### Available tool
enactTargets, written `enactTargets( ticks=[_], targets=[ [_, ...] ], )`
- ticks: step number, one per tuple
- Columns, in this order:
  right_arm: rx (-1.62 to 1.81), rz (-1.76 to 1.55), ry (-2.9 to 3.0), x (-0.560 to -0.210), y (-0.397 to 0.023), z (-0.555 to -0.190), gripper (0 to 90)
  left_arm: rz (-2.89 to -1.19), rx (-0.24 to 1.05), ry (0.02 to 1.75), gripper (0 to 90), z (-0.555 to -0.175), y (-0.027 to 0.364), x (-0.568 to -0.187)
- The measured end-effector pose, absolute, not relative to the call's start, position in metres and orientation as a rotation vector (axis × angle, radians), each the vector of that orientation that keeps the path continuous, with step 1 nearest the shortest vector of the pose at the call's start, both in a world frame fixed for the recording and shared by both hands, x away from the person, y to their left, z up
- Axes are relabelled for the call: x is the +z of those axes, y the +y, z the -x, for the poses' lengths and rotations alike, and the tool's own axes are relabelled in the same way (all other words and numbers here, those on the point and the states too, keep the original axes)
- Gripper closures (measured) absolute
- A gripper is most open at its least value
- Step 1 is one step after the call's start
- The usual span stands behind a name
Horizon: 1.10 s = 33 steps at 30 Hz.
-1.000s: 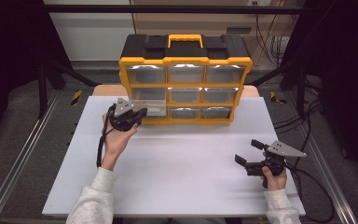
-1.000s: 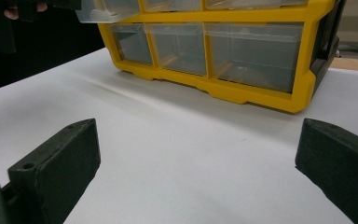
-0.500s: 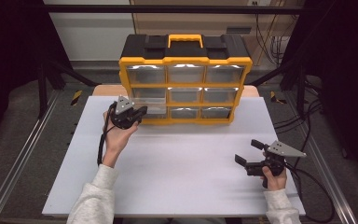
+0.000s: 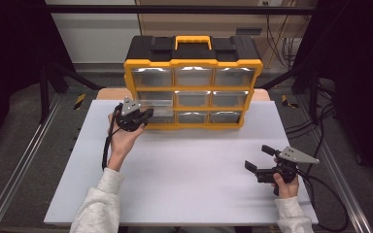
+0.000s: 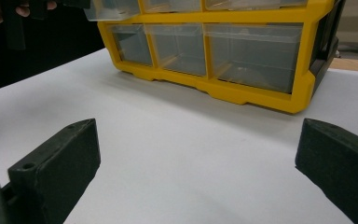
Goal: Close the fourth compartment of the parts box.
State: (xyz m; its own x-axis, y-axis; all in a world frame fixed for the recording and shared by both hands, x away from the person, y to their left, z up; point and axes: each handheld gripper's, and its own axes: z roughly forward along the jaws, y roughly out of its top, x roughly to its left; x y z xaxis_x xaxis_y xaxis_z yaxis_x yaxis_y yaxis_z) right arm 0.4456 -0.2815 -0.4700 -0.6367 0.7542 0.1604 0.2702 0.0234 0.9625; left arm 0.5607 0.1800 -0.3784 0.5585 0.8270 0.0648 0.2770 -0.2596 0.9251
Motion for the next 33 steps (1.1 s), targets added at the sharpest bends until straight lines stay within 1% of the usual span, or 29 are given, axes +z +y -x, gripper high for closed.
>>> enactTargets(
  ticks=[33],
  targets=[
    [1.645,-1.042,1.917,-0.47,-0.281,-0.445,0.3,-1.817,0.72,0.932,89.3,-0.579,0.176,-0.375]
  ],
)
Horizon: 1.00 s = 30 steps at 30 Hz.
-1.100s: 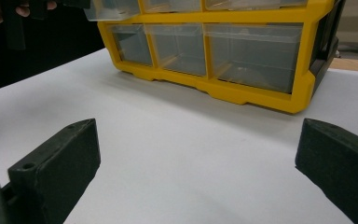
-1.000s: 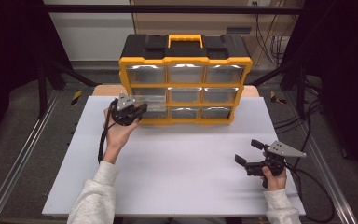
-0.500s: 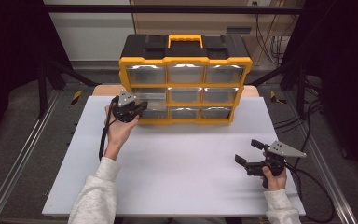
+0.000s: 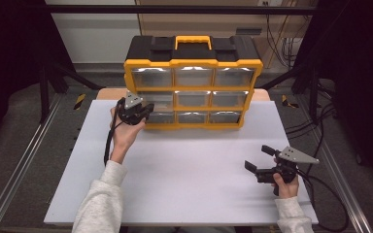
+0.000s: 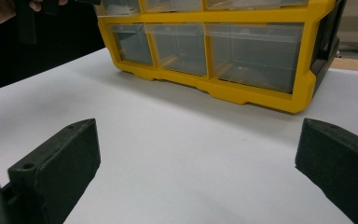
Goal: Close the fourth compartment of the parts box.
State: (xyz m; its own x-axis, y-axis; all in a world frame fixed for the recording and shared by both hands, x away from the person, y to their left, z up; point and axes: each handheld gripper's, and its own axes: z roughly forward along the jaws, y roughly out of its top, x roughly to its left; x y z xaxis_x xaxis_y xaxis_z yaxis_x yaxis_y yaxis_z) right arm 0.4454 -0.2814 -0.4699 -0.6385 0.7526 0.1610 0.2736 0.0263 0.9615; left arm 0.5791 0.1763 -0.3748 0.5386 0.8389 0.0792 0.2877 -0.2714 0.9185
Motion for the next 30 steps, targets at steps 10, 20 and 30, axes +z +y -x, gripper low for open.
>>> enactTargets(
  ticks=[10,20,30],
  targets=[
    [1.644,-1.039,1.913,-0.47,-0.281,-0.446,0.3,-1.816,0.729,0.936,89.3,-0.584,0.175,-0.375],
    [1.646,-1.043,1.916,-0.47,-0.281,-0.446,0.2,-1.812,0.737,0.946,89.3,-0.589,0.175,-0.377],
    [1.643,-1.044,1.917,-0.47,-0.281,-0.446,0.2,-1.807,0.746,0.956,89.3,-0.593,0.175,-0.381]
  ],
)
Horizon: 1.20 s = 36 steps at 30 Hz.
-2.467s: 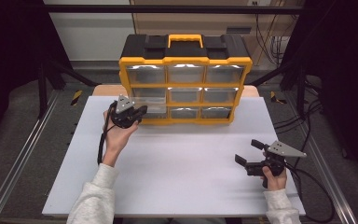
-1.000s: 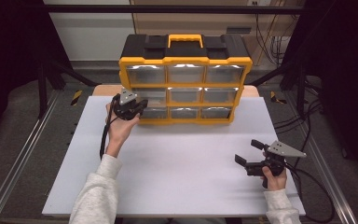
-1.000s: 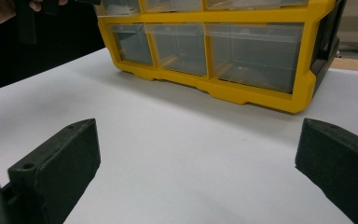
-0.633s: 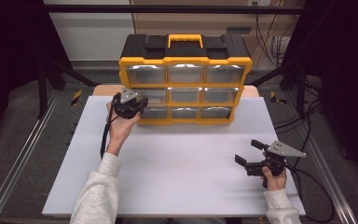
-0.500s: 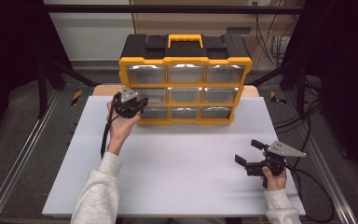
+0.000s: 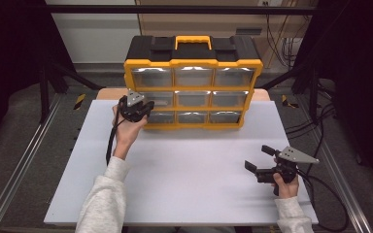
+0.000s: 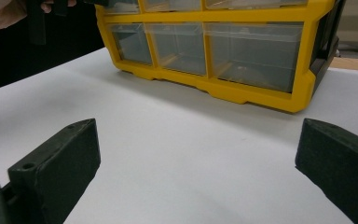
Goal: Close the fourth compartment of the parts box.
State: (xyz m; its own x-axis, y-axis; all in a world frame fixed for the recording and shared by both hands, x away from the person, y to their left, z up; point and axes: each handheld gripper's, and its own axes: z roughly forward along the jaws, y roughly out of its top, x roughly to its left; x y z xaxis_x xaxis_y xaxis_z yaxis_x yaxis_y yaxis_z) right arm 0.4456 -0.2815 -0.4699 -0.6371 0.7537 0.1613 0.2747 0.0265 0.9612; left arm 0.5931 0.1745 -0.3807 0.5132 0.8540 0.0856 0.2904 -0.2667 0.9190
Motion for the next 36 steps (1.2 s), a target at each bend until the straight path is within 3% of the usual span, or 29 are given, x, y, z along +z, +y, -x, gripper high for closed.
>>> enactTargets(
  ticks=[11,24,36],
  targets=[
    [1.644,-1.044,1.917,-0.47,-0.281,-0.446,0.3,-1.805,0.749,0.964,89.2,-0.594,0.175,-0.383],
    [1.644,-1.046,1.918,-0.47,-0.281,-0.446,0.2,-1.784,0.644,0.938,85.3,-0.576,0.183,-0.385],
    [1.644,-1.049,1.914,-0.47,-0.281,-0.446,0.3,-1.731,0.519,0.919,44.4,-0.551,0.192,-0.382]
  ],
)
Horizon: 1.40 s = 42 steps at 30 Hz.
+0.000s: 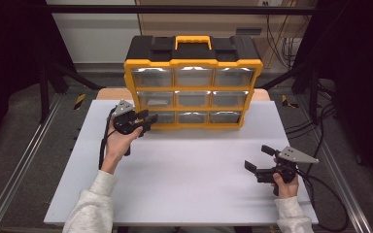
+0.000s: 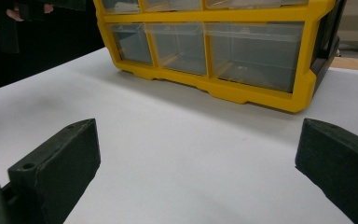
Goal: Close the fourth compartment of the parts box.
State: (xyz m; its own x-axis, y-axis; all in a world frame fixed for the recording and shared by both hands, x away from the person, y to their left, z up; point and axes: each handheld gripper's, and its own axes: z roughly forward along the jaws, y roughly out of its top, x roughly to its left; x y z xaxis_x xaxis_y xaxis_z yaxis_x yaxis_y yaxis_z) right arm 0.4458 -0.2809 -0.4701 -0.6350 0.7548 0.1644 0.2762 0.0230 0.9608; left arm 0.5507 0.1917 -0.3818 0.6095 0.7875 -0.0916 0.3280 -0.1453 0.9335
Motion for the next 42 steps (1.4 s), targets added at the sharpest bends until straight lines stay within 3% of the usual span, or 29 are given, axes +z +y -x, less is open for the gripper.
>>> enactTargets(
  ticks=[5,15,42],
  targets=[
    [1.647,-1.048,1.913,-0.47,-0.281,-0.446,0.2,-1.722,0.49,0.892,27.8,-0.541,0.193,-0.379],
    [1.648,-1.043,1.91,-0.47,-0.282,-0.445,0.3,-1.716,0.435,0.843,7.8,-0.522,0.201,-0.38],
    [1.646,-1.042,1.912,-0.47,-0.281,-0.445,0.3,-1.656,0.496,0.79,1.8,-0.479,0.249,-0.422]
  ],
)
